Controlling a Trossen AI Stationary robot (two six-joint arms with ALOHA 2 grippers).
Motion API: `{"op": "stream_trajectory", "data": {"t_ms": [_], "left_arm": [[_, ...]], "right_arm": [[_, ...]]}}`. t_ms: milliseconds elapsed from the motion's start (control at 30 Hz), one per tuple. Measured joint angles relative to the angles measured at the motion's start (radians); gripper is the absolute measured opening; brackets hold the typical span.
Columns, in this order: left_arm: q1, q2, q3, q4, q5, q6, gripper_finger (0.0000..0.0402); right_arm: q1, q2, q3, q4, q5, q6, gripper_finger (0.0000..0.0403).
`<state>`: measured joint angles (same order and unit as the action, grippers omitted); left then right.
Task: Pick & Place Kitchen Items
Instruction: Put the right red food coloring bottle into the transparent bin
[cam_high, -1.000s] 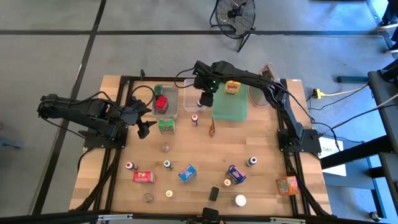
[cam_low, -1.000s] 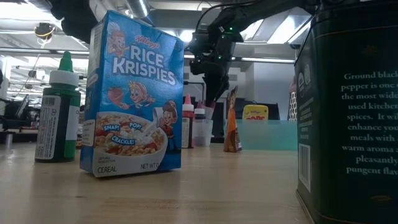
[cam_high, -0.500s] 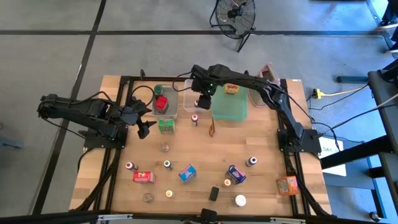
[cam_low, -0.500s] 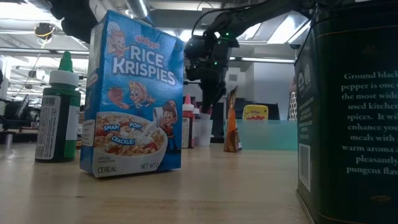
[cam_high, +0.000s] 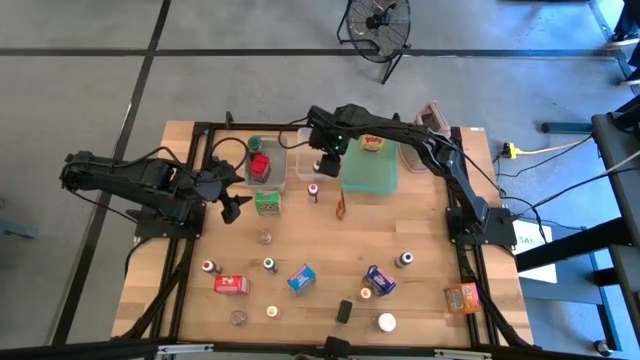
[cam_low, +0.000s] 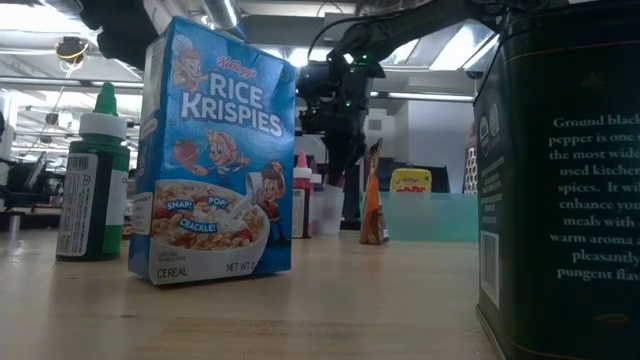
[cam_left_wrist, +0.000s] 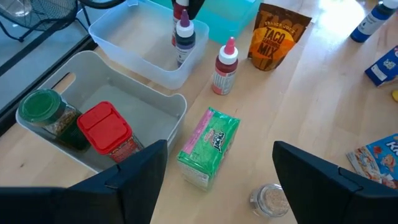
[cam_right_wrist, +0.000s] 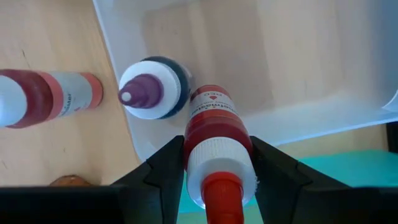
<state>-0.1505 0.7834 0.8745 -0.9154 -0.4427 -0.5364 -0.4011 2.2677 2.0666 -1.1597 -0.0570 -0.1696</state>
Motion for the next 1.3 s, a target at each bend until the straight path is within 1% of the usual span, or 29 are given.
{"op": "stream_trajectory", "data": {"t_ms": [167, 333, 600, 800, 1100, 1300], "left_arm": [[0.0, 0.0, 0.0, 0.0, 0.017, 0.0, 0.0286], [0.0, 0.0, 0.0, 0.0, 0.018, 0.0, 0.0287], [0.0, 0.0, 0.0, 0.0, 0.018, 0.015, 0.0286], [0.0, 0.0, 0.0, 0.0, 0.018, 0.018, 0.0286], [0.0, 0.0, 0.0, 0.0, 0.018, 0.018, 0.0286], [0.0, 0.0, 0.0, -0.001, 0.026, 0.019, 0.0287]], "right_arm": [[0.007, 0.0, 0.0, -0.005, 0.0, 0.002, 0.0156], [0.016, 0.0, 0.0, -0.014, -0.025, 0.002, 0.0156], [0.031, 0.0, 0.0, -0.018, -0.028, 0.006, 0.0157], [0.032, 0.0, 0.0, -0.019, -0.051, 0.008, 0.0171], [0.028, 0.0, 0.0, -0.035, -0.051, 0.012, 0.0175], [0.027, 0.0, 0.0, -0.037, -0.021, 0.032, 0.0176]]}}
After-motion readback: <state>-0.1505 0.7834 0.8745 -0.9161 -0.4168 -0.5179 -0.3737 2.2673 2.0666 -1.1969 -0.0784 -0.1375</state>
